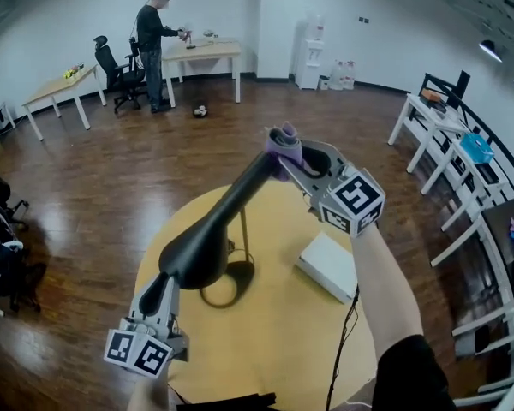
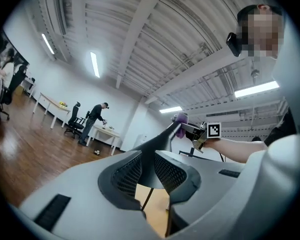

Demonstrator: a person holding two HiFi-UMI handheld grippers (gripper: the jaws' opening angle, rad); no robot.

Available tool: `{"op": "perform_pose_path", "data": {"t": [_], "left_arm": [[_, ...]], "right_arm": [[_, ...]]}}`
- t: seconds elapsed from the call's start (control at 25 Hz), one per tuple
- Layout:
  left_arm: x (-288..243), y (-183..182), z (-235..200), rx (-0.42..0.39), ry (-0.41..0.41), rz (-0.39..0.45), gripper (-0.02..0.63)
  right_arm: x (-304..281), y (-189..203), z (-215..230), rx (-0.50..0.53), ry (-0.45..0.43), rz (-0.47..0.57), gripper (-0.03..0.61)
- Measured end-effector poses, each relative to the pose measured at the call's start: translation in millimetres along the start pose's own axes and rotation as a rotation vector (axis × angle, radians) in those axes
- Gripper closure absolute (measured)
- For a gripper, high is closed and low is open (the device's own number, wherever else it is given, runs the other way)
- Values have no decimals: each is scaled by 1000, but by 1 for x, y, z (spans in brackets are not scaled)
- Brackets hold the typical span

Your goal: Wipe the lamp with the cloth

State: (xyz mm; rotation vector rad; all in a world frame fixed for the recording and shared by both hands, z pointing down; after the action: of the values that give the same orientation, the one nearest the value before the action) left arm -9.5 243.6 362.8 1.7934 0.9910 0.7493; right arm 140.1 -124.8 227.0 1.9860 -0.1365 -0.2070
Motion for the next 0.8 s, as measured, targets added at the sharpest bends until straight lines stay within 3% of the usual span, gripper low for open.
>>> {"op": "perform_pose_path", "data": {"t": [0.16,0.32,0.44,0.6,0.8], "left_arm": [[29,4,11,-47,-112,38,546],[55,21,48,-18,-212,56,545],[70,37,77,-2,-247,47,546],[79,43,99,-29,-273,34,545],[78,41,109,-50,-306,45,545]], "right_arm": [[-10,15,6,16,-128,11,488],[-14,24,1,227,-189,-151,488],[-17,29,-1,388,-199,-260,488],[-22,7,3,599,-108,-301,486],[-30,6,-4,681,-173,-304,486]]}}
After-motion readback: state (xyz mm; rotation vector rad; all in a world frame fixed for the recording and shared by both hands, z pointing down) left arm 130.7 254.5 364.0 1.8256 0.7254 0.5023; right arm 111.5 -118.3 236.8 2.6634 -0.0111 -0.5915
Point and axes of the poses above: the fingertips, and each gripper's own axes: x backward along the fingers, z to its right, y out of its underside, the point moved 10 cm from there along x, backward along the fingers, and after that the axes turned 15 degrees about -y, right-handed, at the moved point
